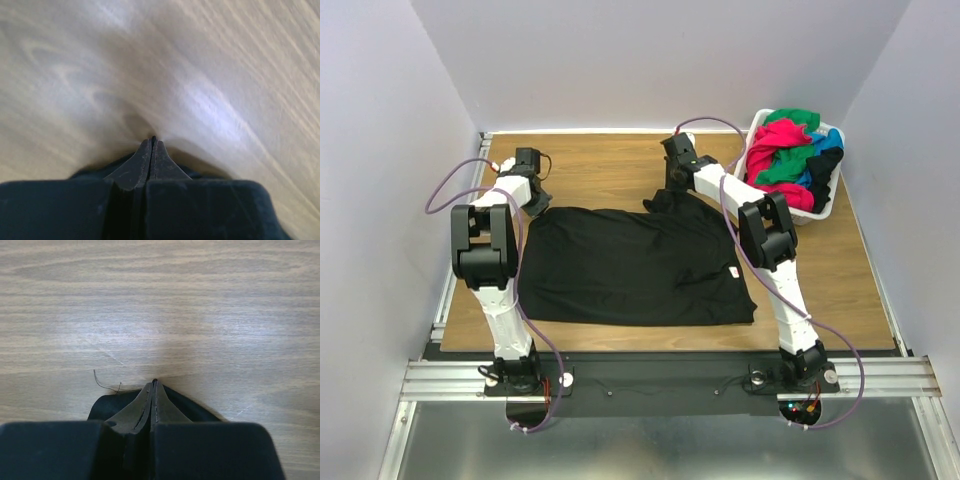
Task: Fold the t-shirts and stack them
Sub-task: Fold the tshirt
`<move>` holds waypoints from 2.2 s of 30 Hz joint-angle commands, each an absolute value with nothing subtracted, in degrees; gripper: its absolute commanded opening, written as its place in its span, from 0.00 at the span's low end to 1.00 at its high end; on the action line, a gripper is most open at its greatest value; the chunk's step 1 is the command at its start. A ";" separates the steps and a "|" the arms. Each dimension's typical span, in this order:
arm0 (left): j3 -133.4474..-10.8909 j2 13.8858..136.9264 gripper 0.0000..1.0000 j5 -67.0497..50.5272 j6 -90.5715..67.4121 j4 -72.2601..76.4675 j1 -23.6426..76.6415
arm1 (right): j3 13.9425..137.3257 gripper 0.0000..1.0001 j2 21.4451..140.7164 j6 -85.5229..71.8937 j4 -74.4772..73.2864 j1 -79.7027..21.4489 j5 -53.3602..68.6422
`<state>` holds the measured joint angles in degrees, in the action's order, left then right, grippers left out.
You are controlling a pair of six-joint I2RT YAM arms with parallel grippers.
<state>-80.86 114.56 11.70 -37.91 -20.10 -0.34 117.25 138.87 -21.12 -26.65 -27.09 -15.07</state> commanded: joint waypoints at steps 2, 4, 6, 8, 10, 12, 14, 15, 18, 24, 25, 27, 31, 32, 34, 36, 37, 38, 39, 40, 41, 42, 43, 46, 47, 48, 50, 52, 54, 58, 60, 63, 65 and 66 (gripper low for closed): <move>-78.41 104.86 0.00 15.03 -37.09 -19.16 -0.18 | 116.28 0.00 131.76 -20.57 -25.66 -27.42 -16.96; -77.35 102.66 0.00 15.03 -37.00 -18.55 -0.18 | 115.14 0.00 130.35 -20.65 -25.49 -27.42 -16.18; -75.33 101.43 0.00 14.50 -36.83 -17.50 -0.09 | 113.04 0.00 127.90 -20.74 -25.58 -27.33 -15.56; -73.40 99.76 0.00 14.15 -36.74 -17.05 -0.18 | 110.06 0.00 126.04 -20.74 -25.58 -27.42 -14.77; -72.25 98.35 0.00 14.24 -36.74 -16.70 -0.09 | 107.77 0.00 123.14 -21.18 -25.58 -27.51 -15.11; -70.50 97.48 0.00 14.06 -36.83 -16.61 -0.18 | 103.56 0.00 120.95 -21.62 -25.40 -27.51 -15.38; -69.09 95.63 0.00 13.89 -37.18 -16.26 -0.18 | 100.30 0.00 117.26 -22.23 -25.05 -27.77 -15.73; -67.43 94.32 0.00 13.63 -37.26 -15.74 -0.18 | 96.72 0.01 116.03 -22.50 -24.79 -27.86 -15.73; -64.17 92.29 0.00 12.92 -37.88 -14.94 -0.18 | 90.90 0.00 110.23 -23.55 -23.47 -28.47 -15.03; -57.94 86.15 0.00 12.48 -38.84 -13.98 -0.09 | 73.78 0.00 97.15 -26.80 -21.10 -30.58 -14.76; -57.05 85.44 0.00 12.31 -39.11 -13.89 -0.09 | 73.74 0.00 95.73 -27.42 -21.09 -30.67 -14.50; -54.68 83.60 0.00 11.95 -39.46 -13.62 -0.18 | 68.84 0.01 91.00 -28.73 -20.74 -31.11 -13.89; -51.25 80.43 0.00 12.57 -40.60 -13.89 -0.18 | 62.06 0.00 83.34 -29.71 -20.92 -31.81 -12.66; -49.59 79.72 0.00 12.74 -41.04 -13.97 -0.18 | 60.75 0.01 82.02 -29.88 -20.92 -31.82 -12.66; -48.17 77.88 0.00 12.83 -42.09 -14.24 1.30 | 57.59 0.00 78.07 -30.32 -20.92 -31.90 -11.96; -46.24 77.00 0.00 13.36 -42.62 -14.67 1.32 | 55.91 0.01 75.86 -30.58 -20.92 -31.90 -11.34; -45.88 76.47 0.00 13.45 -43.06 -14.94 1.32 | 54.16 0.00 74.46 -30.93 -20.92 -32.08 -10.03; -45.10 76.20 0.00 13.53 -43.24 -15.12 1.32 | 53.36 0.01 73.83 -31.29 -20.92 -32.08 -9.15; -44.74 76.11 0.00 13.54 -43.42 -15.55 1.32 | 52.31 0.01 73.48 -31.72 -20.92 -31.99 -8.27; -44.39 76.11 0.00 13.71 -43.68 -15.73 1.32 | 50.38 0.00 72.52 -32.69 -20.92 -32.34 -7.39; -44.21 76.11 0.00 13.88 -43.86 -15.82 1.32 | 49.23 0.00 72.07 -33.30 -20.92 -32.52 -7.47; -43.69 76.20 0.00 14.06 -44.03 -15.99 1.32 | 48.35 0.00 71.46 -33.75 -20.92 -32.78 -7.56; -43.59 76.20 0.00 14.32 -44.21 -16.08 1.32 | 47.47 0.01 70.67 -34.10 -20.92 -33.04 -7.56; -43.42 76.55 0.00 15.82 -44.82 -16.96 1.32 | 44.31 0.00 67.42 -35.42 -21.01 -33.84 -7.38; -43.59 76.81 0.00 16.26 -44.91 -17.05 1.32 | 42.99 0.01 66.63 -35.77 -21.01 -34.01 -6.60; -44.20 77.08 0.00 16.69 -45.09 -17.22 1.32 | 42.20 0.00 66.01 -35.86 -20.92 -34.10 -5.98; -45.08 78.22 0.00 16.79 -45.17 -17.31 1.32 | 40.96 0.01 64.87 -36.12 -20.92 -34.28 -4.67; -47.89 79.36 0.00 17.22 -44.65 -18.19 1.14 | 39.29 0.00 64.17 -36.39 -21.00 -34.45 -4.22; -51.84 79.80 0.00 17.93 -44.39 -19.50 1.06 | 38.76 0.01 63.46 -36.39 -21.01 -34.45 -4.04; -57.21 79.89 0.00 18.19 -43.77 -21.00 1.05 | 41.56 0.00 62.40 -35.51 -21.09 -34.45 -6.06; -59.06 80.07 0.00 17.84 -43.33 -21.27 1.05 | 43.15 0.00 63.19 -34.54 -21.27 -34.45 -6.94; -60.38 80.59 0.00 17.66 -42.80 -21.88 1.05 | 45.61 0.00 65.47 -33.66 -21.27 -34.45 -6.77; -60.03 80.86 0.00 18.37 -42.72 -21.97 0.97 | 46.05 0.00 66.44 -33.57 -21.27 -34.45 -5.98; -59.16 80.95 0.00 18.72 -42.71 -21.97 0.88 | 45.79 0.00 66.79 -33.84 -21.27 -34.54 -5.54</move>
